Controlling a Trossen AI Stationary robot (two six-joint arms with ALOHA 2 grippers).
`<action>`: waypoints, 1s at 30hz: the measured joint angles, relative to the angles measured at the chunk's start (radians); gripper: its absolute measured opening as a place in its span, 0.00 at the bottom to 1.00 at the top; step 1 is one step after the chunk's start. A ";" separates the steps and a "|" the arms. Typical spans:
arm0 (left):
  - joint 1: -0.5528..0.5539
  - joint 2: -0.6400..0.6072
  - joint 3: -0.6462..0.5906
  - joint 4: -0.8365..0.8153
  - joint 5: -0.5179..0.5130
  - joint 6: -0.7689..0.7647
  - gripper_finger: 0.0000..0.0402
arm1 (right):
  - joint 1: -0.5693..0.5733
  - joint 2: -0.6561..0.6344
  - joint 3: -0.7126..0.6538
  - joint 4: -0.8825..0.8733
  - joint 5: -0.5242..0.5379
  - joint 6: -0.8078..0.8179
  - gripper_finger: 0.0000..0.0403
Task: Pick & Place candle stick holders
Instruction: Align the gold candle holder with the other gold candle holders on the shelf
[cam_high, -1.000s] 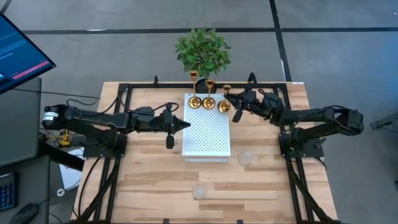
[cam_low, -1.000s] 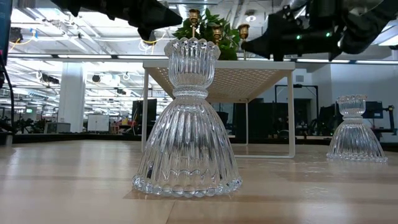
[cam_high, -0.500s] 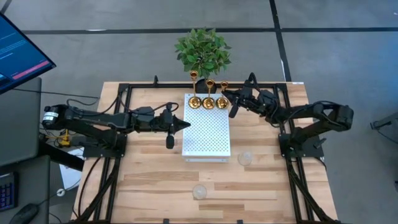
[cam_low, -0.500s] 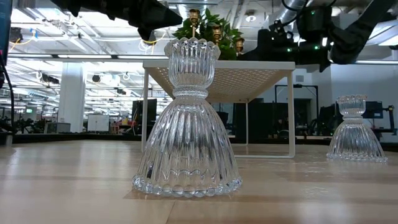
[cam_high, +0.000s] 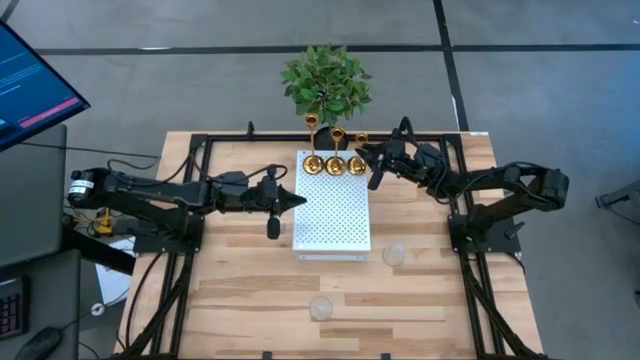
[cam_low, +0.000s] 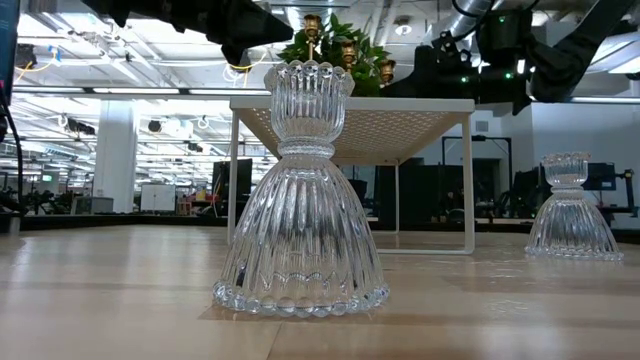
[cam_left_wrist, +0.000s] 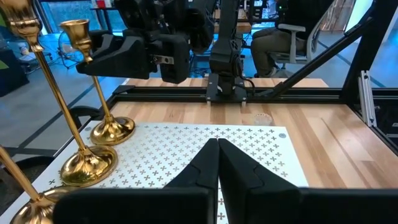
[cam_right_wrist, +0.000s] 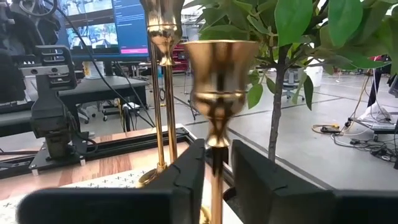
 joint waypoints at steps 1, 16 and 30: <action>0.000 0.000 0.000 0.000 0.000 0.000 0.02 | 0.000 0.000 0.000 -0.002 0.000 -0.001 0.19; 0.000 0.000 0.000 -0.001 0.000 0.000 0.02 | 0.003 -0.119 0.001 -0.217 -0.003 -0.001 0.60; 0.000 0.000 0.000 -0.001 0.000 0.002 0.02 | 0.012 -0.407 0.001 -0.676 0.018 -0.060 0.38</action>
